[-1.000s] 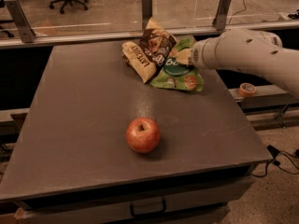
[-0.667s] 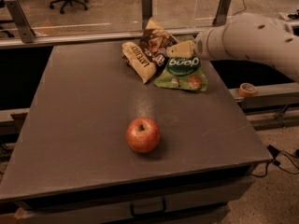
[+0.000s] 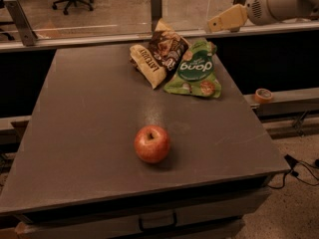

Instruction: Move green rice chip bag near brown chip bag

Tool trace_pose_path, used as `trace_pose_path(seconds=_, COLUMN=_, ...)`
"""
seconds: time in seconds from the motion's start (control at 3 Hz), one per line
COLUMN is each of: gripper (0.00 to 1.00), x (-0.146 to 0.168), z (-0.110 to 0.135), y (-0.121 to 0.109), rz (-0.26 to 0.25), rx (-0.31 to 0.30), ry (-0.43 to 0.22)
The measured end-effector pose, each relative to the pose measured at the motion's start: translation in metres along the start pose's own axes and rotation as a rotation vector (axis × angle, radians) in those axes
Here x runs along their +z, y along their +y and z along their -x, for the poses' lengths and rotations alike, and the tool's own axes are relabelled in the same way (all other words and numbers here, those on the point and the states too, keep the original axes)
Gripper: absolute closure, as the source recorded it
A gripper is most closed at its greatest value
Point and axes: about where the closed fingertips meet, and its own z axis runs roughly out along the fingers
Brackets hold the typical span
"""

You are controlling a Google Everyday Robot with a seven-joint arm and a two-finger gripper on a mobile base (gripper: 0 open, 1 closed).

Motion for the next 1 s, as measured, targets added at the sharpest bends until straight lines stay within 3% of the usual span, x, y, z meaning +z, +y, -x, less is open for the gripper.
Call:
trace_pose_path(seconds=0.33, gripper=0.00, x=-0.022, z=0.033, y=-0.005, rz=0.008, rx=-0.113, ry=-0.027)
trace_pose_path(seconds=0.67, gripper=0.00, x=-0.019, z=0.030, y=-0.005, rz=0.018, rx=-0.078, ry=-0.026)
trace_pose_path(seconds=1.0, gripper=0.00, x=-0.032, z=0.030, y=-0.044, rz=-0.019, rx=-0.073, ry=-0.044)
